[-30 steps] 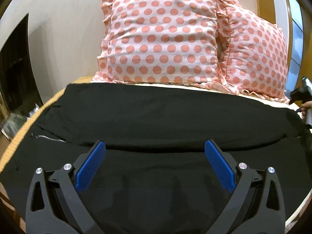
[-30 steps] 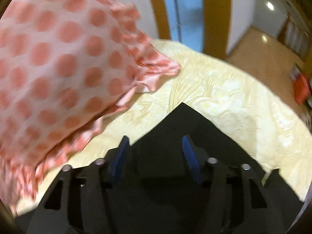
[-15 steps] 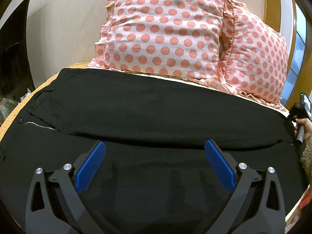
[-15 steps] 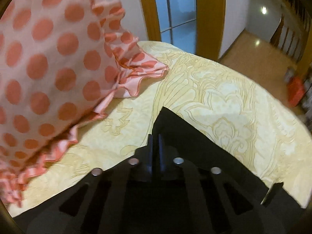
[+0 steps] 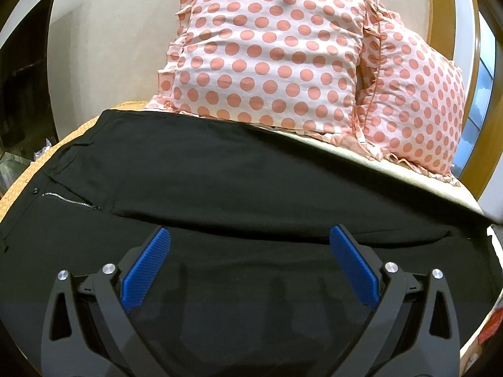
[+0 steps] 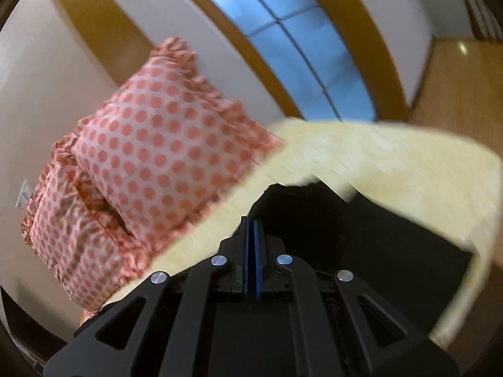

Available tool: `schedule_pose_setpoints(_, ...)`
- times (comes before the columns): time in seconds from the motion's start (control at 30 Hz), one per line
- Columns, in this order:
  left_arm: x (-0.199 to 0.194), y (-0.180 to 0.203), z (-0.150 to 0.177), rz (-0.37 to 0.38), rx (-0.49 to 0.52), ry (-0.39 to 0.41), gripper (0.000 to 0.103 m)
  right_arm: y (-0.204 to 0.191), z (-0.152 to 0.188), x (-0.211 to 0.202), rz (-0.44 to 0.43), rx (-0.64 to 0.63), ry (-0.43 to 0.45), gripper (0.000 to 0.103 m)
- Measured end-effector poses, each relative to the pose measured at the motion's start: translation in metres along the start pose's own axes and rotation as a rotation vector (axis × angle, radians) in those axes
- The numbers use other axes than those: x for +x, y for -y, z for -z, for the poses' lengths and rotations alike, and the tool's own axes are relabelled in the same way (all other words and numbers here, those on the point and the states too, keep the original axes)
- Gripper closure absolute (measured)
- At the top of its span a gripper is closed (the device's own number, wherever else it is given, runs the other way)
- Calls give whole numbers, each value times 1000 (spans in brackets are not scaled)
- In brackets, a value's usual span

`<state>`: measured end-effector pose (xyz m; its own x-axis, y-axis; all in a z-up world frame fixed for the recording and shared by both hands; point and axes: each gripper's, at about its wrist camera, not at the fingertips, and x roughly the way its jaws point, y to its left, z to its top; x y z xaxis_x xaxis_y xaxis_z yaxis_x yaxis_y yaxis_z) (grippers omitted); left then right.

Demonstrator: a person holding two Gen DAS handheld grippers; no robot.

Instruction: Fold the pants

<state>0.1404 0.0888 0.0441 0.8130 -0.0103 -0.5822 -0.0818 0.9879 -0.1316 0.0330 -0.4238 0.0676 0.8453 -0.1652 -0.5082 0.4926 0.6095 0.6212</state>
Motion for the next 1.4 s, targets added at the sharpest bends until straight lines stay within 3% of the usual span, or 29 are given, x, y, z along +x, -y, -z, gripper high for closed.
schedule_pose_setpoints(0.23, 4, 5, 0, -2, 31, -17, 2, 31, 12, 27, 21, 145, -136, 98)
schedule_pose_setpoints(0.27, 2, 5, 0, -2, 31, -9, 2, 35, 13, 26, 11, 169, -148, 93)
schedule_pose_setpoints(0.3, 1, 6, 1, -3, 32, -3, 2, 37, 14, 27, -5, 195, -158, 82)
schedule_pose_setpoints(0.33, 1, 5, 1, -2, 33, -1, 2, 40, 14, 27, -18, 222, -156, 63)
schedule_pose_setpoints(0.37, 1, 5, 1, -1, 34, -2, 2, 41, 15, 27, -23, 233, -148, 54)
schedule_pose_setpoints(0.43, 1, 5, 1, 3, 33, -7, 2, 39, 14, 25, -25, 230, -127, 53)
schedule_pose_setpoints(0.5, 2, 5, 1, 7, 32, -12, 2, 39, 14, 27, -14, 232, -126, 54)
schedule_pose_setpoints(0.73, 5, 2, 1, 26, 13, -27, 2, 41, 22, 48, -37, 255, -108, 90)
schedule_pose_setpoints(0.83, 6, 0, 0, 37, -1, -34, 2, 48, 19, 63, -83, 303, -137, 99)
schedule_pose_setpoints(0.9, 7, -1, 0, 42, -17, -40, 2, 50, 11, 60, -145, 326, -112, 100)
schedule_pose_setpoints(1.0, 7, -5, 1, 54, -43, -41, 2, 44, -6, 33, -273, 305, -3, 101)
schedule_pose_setpoints(1.07, 7, -9, 0, 69, -69, -37, 2, 43, -10, 11, -310, 268, 61, 101)
schedule_pose_setpoints(1.13, 7, -13, 0, 86, -87, -31, 2, 47, -5, 0, -271, 241, 71, 101)
schedule_pose_setpoints(1.23, -1, -19, -1, 104, -89, -18, 2, 69, 10, 6, -205, 290, 11, 101)
schedule_pose_setpoints(1.4, -17, -32, -24, -12, 10, -26, 2, 99, 32, 25, -142, 363, -59, 101)
